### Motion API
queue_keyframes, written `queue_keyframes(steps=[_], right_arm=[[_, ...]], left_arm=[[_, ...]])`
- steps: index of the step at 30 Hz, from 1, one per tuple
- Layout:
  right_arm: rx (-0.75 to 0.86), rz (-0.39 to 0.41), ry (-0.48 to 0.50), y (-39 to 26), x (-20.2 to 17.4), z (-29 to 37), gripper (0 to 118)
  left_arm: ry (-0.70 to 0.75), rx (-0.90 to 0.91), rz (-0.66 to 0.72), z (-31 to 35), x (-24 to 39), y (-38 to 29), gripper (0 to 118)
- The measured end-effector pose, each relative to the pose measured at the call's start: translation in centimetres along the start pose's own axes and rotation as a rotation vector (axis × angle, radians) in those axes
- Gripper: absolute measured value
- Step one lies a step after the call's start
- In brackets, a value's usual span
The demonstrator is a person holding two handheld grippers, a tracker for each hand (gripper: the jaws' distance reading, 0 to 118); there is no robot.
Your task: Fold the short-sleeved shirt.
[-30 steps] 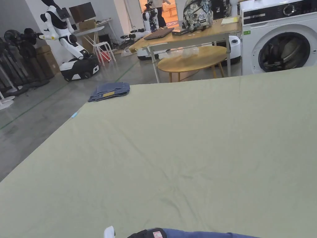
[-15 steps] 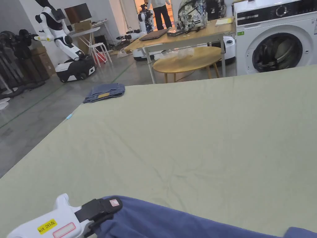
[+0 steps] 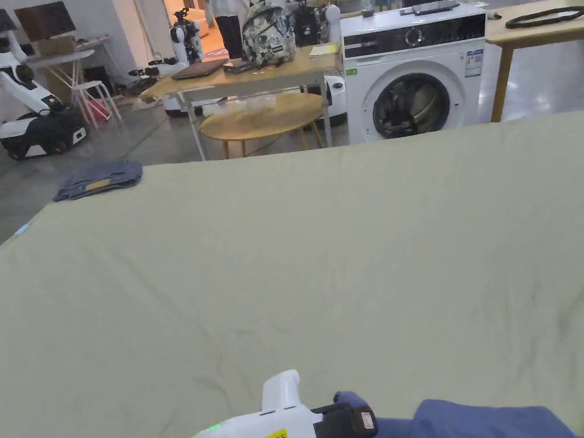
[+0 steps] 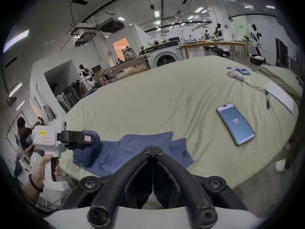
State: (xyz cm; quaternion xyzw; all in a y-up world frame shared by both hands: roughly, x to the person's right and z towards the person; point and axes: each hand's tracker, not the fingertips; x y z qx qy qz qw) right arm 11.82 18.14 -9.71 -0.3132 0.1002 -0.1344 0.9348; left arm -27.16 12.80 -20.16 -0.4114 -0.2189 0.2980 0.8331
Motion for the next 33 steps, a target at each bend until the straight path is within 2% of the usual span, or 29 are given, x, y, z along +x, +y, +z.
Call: queue_keyframes(steps=[3, 6, 9, 13, 16, 18, 19, 20, 21, 23, 24, 29, 32, 33], right_arm=[[-0.011, -0.024, -0.015, -0.6, 0.9, 0.3, 0], [-0.014, -0.028, -0.015, -1.3, 1.5, 0.7, 0], [-0.024, -0.039, -0.011, -1.6, 1.5, 0.7, 0], [-0.025, -0.045, -0.009, -1.6, 1.0, 0.6, 0], [-0.020, -0.034, 0.005, -1.3, 0.2, 0.7, 0], [-0.020, -0.009, 0.006, -1.2, -0.5, 0.9, 0], [-0.021, 0.008, 0.007, -1.2, -0.8, 0.8, 0], [-0.021, 0.022, 0.008, -1.2, -1.1, 0.8, 0], [-0.024, 0.031, 0.012, -1.2, -1.3, 0.5, 0], [-0.042, 0.042, 0.026, -1.1, -1.2, -0.3, 0], [-0.049, 0.048, 0.030, -1.1, -1.4, -0.5, 0], [-0.062, 0.047, 0.048, -1.3, -1.9, -1.3, 0], [-0.082, 0.023, 0.067, -1.4, -1.5, -2.3, 0], [-0.084, 0.022, 0.070, -1.3, -1.6, -2.4, 0]], left_arm=[[-0.161, 0.069, 0.002, 1.1, 0.2, 0.3, 43], [-0.148, 0.102, 0.022, 3.3, -0.7, 0.5, 0], [-0.037, 0.095, -0.037, 3.5, -1.0, 0.1, 0], [-0.075, -0.065, -0.005, -0.4, -1.8, -1.7, 0], [0.047, -0.208, -0.076, -4.6, -1.4, -3.6, 0], [0.026, -0.152, -0.084, -3.8, -0.8, -3.6, 0], [0.024, -0.156, -0.077, -3.3, -0.7, -3.1, 10], [0.002, -0.161, -0.077, -2.9, 2.2, -2.4, 23], [-0.035, -0.126, -0.085, -1.9, 2.2, -1.9, 43], [-0.040, -0.032, -0.089, 0.9, 1.9, -1.0, 65], [-0.037, 0.019, -0.075, 2.9, -1.2, -0.7, 69], [0.034, 0.192, 0.104, 10.4, -7.5, 0.5, 69], [0.095, 0.127, 0.257, 11.1, -10.9, 0.1, 69], [0.101, 0.081, 0.266, 10.6, -11.5, -0.3, 69]])
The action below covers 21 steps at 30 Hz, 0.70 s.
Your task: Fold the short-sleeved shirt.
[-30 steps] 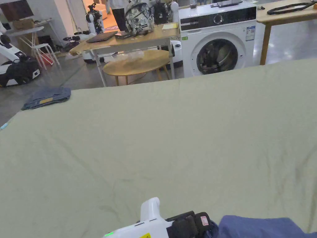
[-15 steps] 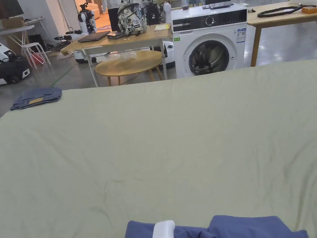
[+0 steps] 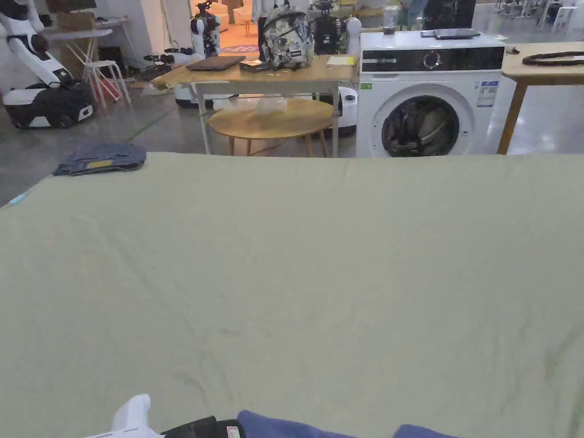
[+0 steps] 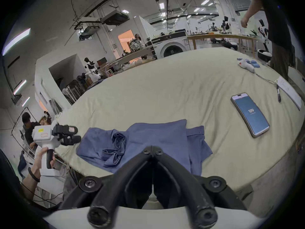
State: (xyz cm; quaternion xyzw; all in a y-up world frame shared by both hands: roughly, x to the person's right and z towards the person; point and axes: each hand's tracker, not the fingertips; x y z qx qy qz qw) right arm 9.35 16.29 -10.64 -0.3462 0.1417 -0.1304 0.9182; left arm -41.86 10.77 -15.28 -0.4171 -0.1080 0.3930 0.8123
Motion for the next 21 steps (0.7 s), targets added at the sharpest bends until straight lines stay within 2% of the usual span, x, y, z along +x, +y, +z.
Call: queue_keyframes(steps=[1, 2, 4, 5, 9, 15, 18, 21], right_arm=[[0.001, 0.003, -0.001, 0.0, -0.2, 0.0, 0], [0.002, 0.007, -0.003, 0.0, -0.2, 0.0, 0], [0.003, 0.021, -0.009, 0.0, -0.5, 0.2, 0], [0.002, 0.032, -0.017, 0.0, -0.6, 0.4, 0], [0.004, 0.056, -0.056, -0.1, -0.6, 1.1, 0], [0.004, -0.009, -0.054, -0.1, 1.0, 0.9, 0], [0.006, -0.035, -0.041, 0.4, 1.2, 0.5, 0], [0.008, -0.045, -0.031, 0.4, 1.3, -0.2, 0]], left_arm=[[-0.027, -0.029, -0.014, -0.8, -0.5, -0.6, 69], [-0.079, -0.033, -0.023, -1.7, -0.8, -1.1, 63], [-0.106, -0.083, 0.034, -4.0, -1.1, -1.7, 14], [-0.156, -0.050, 0.070, -4.3, -1.1, -2.0, 7], [-0.225, -0.014, 0.193, -5.1, -1.3, -2.5, 7], [-0.270, 0.103, 0.187, 0.9, -0.2, -0.6, 6], [-0.135, 0.218, 0.043, 6.7, 1.7, 1.3, 6], [0.003, 0.205, -0.053, 9.9, 4.2, 2.8, 6]])
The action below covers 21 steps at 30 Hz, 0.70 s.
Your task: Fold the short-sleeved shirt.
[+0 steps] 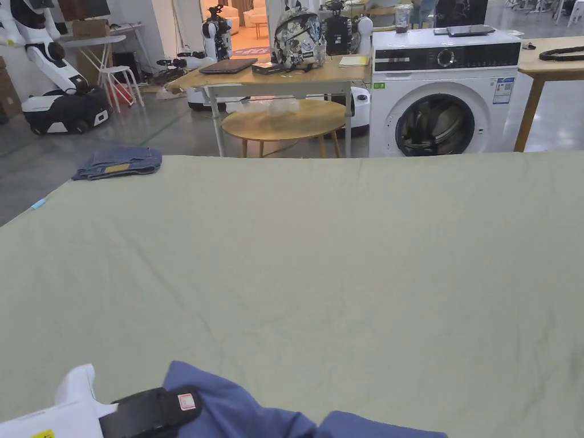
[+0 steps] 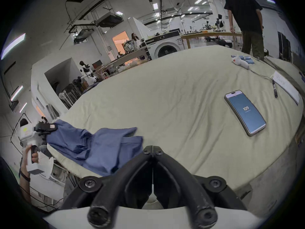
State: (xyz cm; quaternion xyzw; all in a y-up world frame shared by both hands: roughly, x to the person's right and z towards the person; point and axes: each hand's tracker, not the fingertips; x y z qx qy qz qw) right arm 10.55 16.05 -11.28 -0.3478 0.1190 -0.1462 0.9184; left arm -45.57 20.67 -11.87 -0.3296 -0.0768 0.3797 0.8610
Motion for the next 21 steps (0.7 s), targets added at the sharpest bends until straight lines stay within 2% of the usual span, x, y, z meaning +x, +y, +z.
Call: queue_keyframes(steps=[3, 6, 9, 11, 13, 14, 16, 18, 21], right_arm=[[-0.002, -0.006, 0.010, 0.0, -0.2, -0.5, 0], [0.007, 0.003, 0.025, 0.1, -1.0, 0.1, 0], [0.018, 0.040, 0.010, -0.1, -1.4, 0.9, 0], [0.025, 0.078, -0.024, -0.5, -1.4, 1.6, 0], [0.018, 0.082, -0.041, -0.9, -1.1, 2.2, 0], [0.002, 0.079, -0.048, -1.1, -0.8, 2.2, 0], [-0.031, 0.070, -0.066, -1.6, -0.1, 2.1, 0], [-0.049, 0.062, -0.078, -2.3, 0.6, 1.9, 0], [-0.059, 0.050, -0.073, -2.2, 0.5, 2.1, 0]], left_arm=[[-0.002, -0.011, -0.178, -0.9, 4.4, -1.1, 6], [-0.101, -0.091, -0.246, -6.1, 7.7, -4.1, 6], [-0.101, -0.158, -0.298, -11.6, 10.3, -7.6, 6], [-0.138, -0.252, -0.283, -15.1, 11.7, -8.9, 7], [-0.154, -0.302, -0.256, -17.5, 12.5, -10.2, 25], [-0.157, -0.355, -0.258, -18.3, 12.7, -10.3, 28], [-0.175, -0.417, -0.243, -19.4, 13.0, -10.7, 28], [-0.227, -0.393, -0.249, -18.8, 12.9, -10.6, 28], [-0.228, -0.379, -0.226, -19.0, 12.0, -10.5, 28]])
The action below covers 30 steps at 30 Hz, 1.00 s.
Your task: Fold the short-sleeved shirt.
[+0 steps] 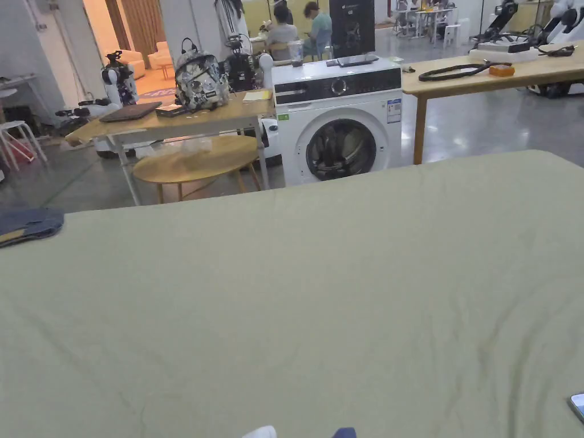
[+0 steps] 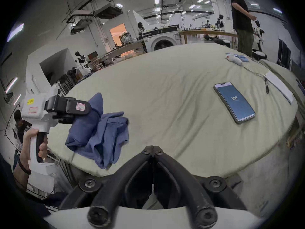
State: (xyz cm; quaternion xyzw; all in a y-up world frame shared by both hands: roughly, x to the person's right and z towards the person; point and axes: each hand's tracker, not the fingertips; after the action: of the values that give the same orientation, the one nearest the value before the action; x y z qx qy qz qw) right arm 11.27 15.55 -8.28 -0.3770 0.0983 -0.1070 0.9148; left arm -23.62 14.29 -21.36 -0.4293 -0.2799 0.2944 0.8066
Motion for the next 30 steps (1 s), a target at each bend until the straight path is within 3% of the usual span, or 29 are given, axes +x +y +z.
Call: queue_keyframes(steps=[4, 5, 7, 13, 14, 16, 17, 23, 28, 30], right_arm=[[0.000, 0.010, 0.010, 0.3, -0.4, -0.2, 0], [-0.001, 0.016, 0.009, 0.3, -0.6, -0.2, 0], [0.003, 0.025, 0.016, 0.4, -0.8, -0.2, 0], [-0.004, 0.046, 0.027, -0.2, -1.3, -0.5, 0], [-0.008, 0.042, 0.031, -0.2, -1.3, -0.6, 0], [-0.017, 0.031, 0.042, -0.4, -1.2, -0.9, 0], [-0.018, 0.031, 0.043, -0.4, -1.3, -0.9, 0], [-0.010, 0.053, 0.049, -0.3, -1.9, -0.3, 0], [-0.015, 0.057, 0.069, 0.7, -2.4, -0.9, 0], [-0.010, 0.086, 0.102, 1.6, -3.2, -1.2, 0]], left_arm=[[-0.013, -0.040, 0.043, -0.7, -0.6, -1.2, 28], [-0.014, -0.039, 0.032, -0.5, 0.0, -1.6, 31], [-0.014, 0.002, -0.019, 0.0, 0.8, -1.6, 54], [-0.109, 0.077, -0.061, 3.0, 3.5, -1.0, 63], [-0.100, 0.076, -0.070, 2.9, 3.6, -1.0, 60], [-0.006, 0.029, -0.104, 1.6, 3.2, -1.2, 13], [0.035, -0.003, -0.109, 0.9, 2.8, -1.4, 3], [0.001, -0.123, 0.043, -4.5, -1.0, -3.7, 2], [0.031, -0.160, -0.058, -7.0, -0.5, -4.5, 3], [0.029, -0.156, -0.065, -6.4, -0.3, -3.9, 13]])
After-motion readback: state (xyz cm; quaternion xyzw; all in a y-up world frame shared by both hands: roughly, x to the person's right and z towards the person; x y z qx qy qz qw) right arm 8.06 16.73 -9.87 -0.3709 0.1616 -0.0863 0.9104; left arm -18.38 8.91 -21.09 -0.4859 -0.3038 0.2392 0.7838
